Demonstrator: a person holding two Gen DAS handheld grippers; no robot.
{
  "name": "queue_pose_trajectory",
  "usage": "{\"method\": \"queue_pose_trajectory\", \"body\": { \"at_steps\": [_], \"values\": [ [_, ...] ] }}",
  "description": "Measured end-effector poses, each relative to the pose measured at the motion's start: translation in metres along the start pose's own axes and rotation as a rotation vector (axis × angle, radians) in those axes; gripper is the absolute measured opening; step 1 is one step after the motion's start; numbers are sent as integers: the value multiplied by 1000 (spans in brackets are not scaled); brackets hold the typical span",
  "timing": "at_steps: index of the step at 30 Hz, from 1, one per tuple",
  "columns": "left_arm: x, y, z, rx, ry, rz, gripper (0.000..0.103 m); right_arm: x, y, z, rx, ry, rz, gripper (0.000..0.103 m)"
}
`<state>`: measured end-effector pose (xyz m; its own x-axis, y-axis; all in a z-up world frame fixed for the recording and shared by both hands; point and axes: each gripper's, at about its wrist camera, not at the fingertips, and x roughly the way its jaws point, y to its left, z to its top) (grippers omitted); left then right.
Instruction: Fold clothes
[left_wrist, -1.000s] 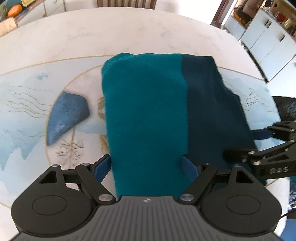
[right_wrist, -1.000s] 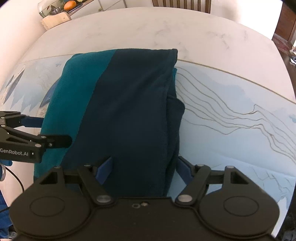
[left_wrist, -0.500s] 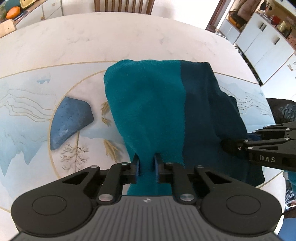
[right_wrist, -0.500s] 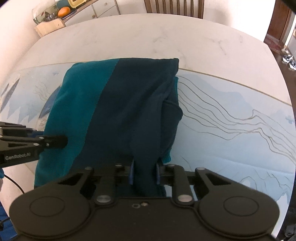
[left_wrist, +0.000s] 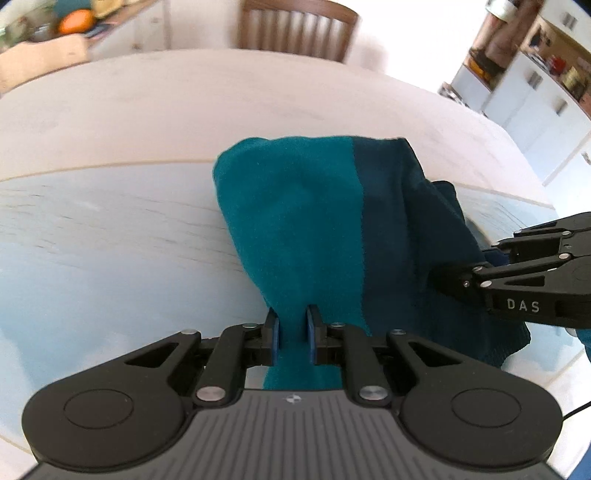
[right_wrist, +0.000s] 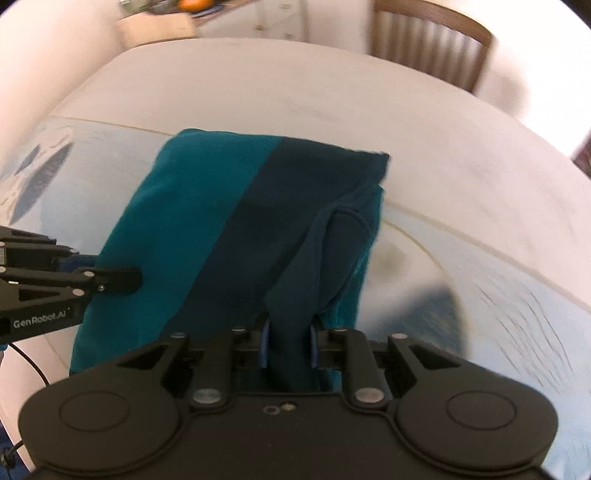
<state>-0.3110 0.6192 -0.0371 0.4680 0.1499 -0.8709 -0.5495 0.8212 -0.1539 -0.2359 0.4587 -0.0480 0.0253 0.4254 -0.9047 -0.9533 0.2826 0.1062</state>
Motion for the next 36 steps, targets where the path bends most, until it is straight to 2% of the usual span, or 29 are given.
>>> {"method": "queue_pose_trajectory", "body": {
  "at_steps": [7,12,19,24,28,32,36],
  "values": [
    [-16,136,24,-88,-83,121,12,53,108,91,-59,-24,96,103],
    [-23,213,44,-149,-118,191,12,91,154,147,-108,-30,133,103],
    [-23,301,61,-232,-120,229,12,131,214,208,-168,-18,168,103],
    [-21,327,71,-243,-127,282,12,156,257,246,-184,-17,174,103],
    [-25,348,74,-266,-117,307,12,165,279,262,-202,-23,179,103],
    [-30,354,72,-272,-111,301,12,174,287,269,-215,-29,188,103],
    [-46,346,66,-253,-132,266,13,157,268,265,-224,-36,186,103]
  ]
}}
